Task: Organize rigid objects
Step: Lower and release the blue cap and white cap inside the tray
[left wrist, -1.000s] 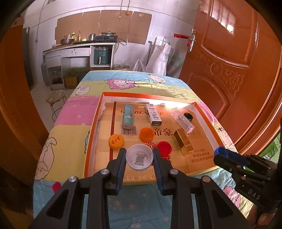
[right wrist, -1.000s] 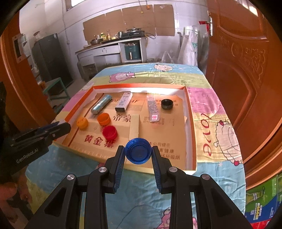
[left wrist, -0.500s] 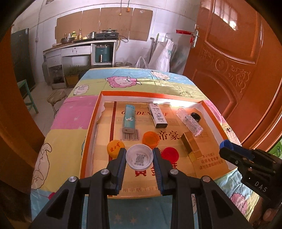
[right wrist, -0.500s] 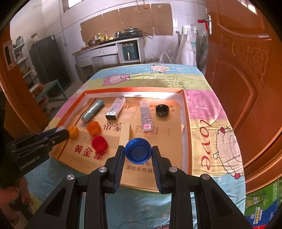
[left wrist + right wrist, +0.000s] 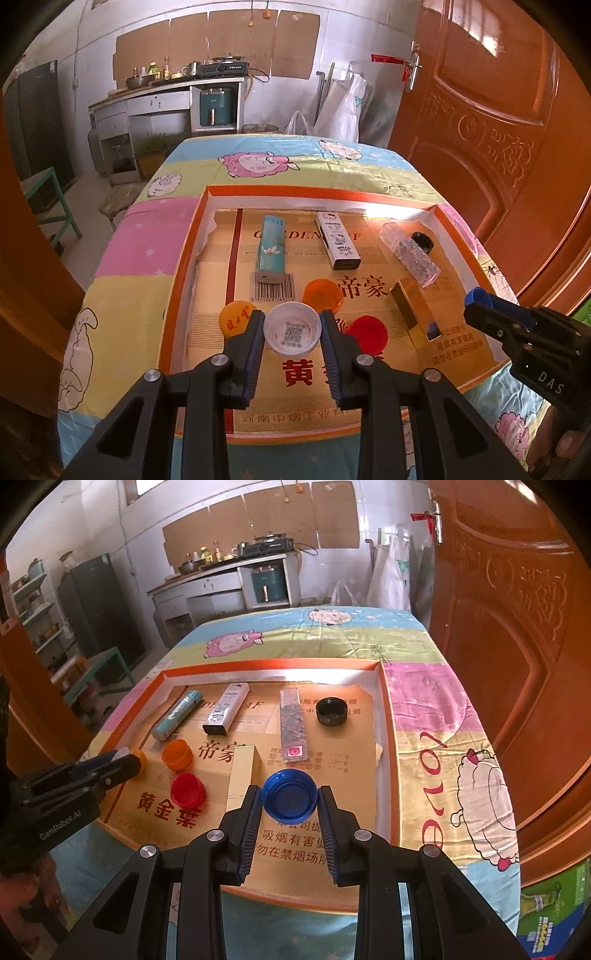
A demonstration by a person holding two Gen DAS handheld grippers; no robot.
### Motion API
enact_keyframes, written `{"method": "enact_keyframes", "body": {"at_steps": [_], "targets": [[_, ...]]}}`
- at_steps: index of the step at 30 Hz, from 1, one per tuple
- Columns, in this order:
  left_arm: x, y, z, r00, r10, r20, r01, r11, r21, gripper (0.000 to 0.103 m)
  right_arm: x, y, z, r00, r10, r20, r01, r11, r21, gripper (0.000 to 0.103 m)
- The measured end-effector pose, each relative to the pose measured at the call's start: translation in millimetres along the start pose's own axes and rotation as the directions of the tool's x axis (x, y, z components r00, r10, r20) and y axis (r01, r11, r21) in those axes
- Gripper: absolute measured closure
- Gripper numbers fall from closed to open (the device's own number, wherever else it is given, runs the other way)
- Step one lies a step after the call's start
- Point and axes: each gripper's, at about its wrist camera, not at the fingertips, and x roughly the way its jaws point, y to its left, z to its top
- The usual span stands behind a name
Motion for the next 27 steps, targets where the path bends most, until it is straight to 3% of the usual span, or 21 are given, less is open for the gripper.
{"method": "enact_keyframes", "body": {"at_steps": [27], "targets": [[26.1,-2.4,-5.3,0.998,0.003,-0.06,-0.002,1.0,0.019,0.073,31.5,-5.5,5.1,0.999,-0.005,-0.046,0.005,1.0,0.001,0.071]]}}
